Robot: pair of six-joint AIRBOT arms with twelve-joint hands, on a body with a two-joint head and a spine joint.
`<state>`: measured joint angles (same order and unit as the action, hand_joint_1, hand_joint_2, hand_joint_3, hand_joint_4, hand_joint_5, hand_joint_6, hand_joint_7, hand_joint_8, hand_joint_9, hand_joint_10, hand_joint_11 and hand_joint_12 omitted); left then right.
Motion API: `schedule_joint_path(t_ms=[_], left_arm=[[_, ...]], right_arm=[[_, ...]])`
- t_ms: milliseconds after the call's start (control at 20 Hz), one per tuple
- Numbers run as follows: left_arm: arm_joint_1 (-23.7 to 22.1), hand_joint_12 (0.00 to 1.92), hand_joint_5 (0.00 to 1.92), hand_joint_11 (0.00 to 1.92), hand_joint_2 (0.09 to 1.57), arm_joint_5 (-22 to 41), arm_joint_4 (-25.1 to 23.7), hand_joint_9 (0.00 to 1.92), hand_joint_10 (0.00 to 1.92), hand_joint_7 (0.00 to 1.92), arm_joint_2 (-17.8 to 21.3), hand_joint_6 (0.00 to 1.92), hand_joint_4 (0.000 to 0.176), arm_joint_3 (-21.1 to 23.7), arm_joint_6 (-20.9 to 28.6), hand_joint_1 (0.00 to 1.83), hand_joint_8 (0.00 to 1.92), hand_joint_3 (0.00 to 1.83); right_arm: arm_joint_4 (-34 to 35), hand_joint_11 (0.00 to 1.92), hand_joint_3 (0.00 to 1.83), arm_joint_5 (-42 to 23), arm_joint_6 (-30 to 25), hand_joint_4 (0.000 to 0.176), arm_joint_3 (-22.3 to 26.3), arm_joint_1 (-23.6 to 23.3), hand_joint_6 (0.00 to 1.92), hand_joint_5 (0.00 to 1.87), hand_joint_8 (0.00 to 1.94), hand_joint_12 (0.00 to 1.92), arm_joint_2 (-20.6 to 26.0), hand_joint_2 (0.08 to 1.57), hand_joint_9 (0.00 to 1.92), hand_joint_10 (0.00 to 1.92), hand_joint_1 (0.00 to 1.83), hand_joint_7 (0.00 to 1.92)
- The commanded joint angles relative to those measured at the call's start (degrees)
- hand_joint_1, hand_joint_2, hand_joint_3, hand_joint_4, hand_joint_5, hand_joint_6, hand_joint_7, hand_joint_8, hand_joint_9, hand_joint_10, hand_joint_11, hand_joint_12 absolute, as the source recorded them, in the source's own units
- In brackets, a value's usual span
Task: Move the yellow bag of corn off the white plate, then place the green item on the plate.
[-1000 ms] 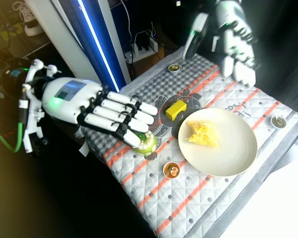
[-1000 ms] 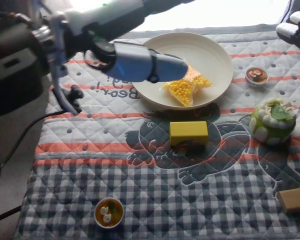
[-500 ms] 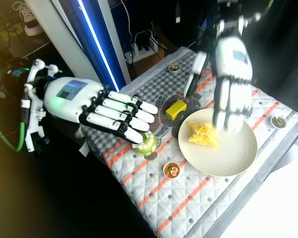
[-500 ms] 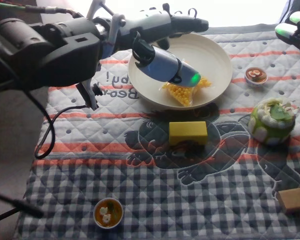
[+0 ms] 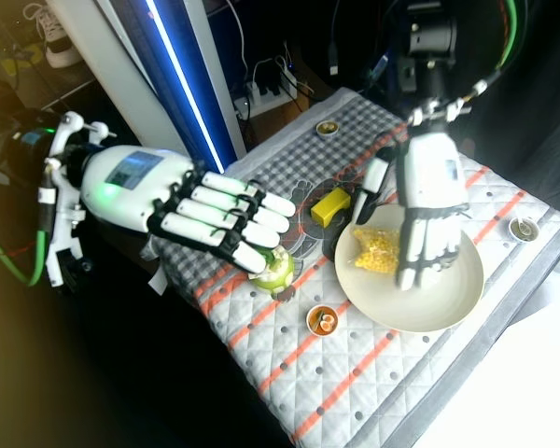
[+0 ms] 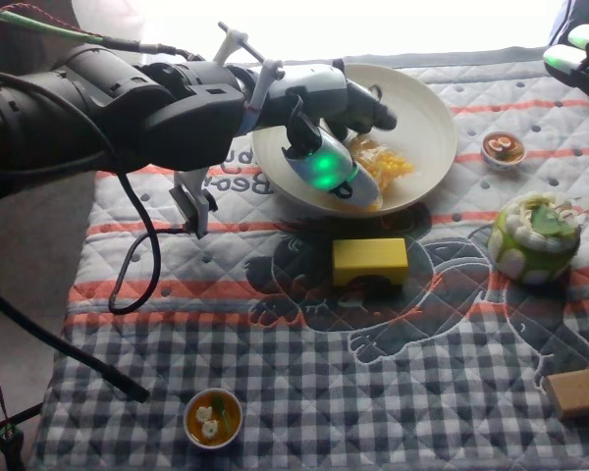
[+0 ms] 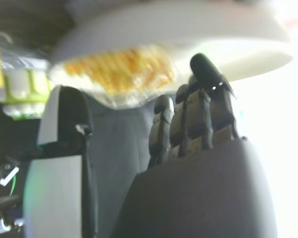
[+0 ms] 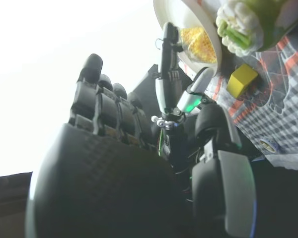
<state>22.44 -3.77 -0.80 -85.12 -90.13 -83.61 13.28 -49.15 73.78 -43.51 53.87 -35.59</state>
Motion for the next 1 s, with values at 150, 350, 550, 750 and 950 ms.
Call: schedule_joint_path(t_ms=[150,350,550,750,950], left_arm=[[0.12,1.90,0.57,0.20,1.28,4.89,3.82,0.20,1.44,0.29,-1.64,1.38,0.000,-3.12,0.15,1.01,0.97,0.01],[0.26,1.92,0.57,0.47,1.33,5.40,6.37,0.48,1.72,0.63,-1.66,1.63,0.011,-4.31,0.16,1.08,1.55,0.00],[0.16,1.92,0.67,1.03,1.19,8.69,10.00,0.86,1.91,0.77,0.47,1.86,0.000,-3.19,0.16,1.24,1.85,0.00],[-0.45,1.92,0.79,1.19,1.15,15.83,10.34,1.06,1.92,0.94,8.01,1.92,0.000,4.19,1.56,1.32,1.92,0.00],[0.64,1.92,0.79,1.24,1.13,26.22,-0.08,1.11,1.92,0.97,17.78,1.92,0.000,15.26,12.81,1.39,1.92,0.00]], right_arm=[[-0.30,0.00,0.00,-6.71,0.16,0.000,-0.26,-0.37,0.00,0.00,0.00,0.35,-0.29,1.31,0.00,0.00,0.57,0.00],[-0.30,0.00,0.00,-6.71,0.16,0.000,-0.27,-0.29,0.00,0.00,0.00,0.36,-0.32,1.34,0.00,0.00,0.53,0.00],[-0.29,0.00,0.00,-6.71,0.14,0.000,-0.23,-0.12,0.00,0.00,0.00,0.43,-0.39,1.34,0.02,0.00,0.56,0.00],[-0.25,0.00,0.00,-6.71,0.09,0.000,-0.08,-0.03,0.00,0.00,0.00,0.34,-0.39,1.35,0.01,0.00,0.60,0.00],[-0.21,0.00,0.00,-6.72,-0.09,0.000,0.17,0.19,0.00,0.00,0.00,0.24,-0.39,1.35,0.02,0.01,0.60,0.00]])
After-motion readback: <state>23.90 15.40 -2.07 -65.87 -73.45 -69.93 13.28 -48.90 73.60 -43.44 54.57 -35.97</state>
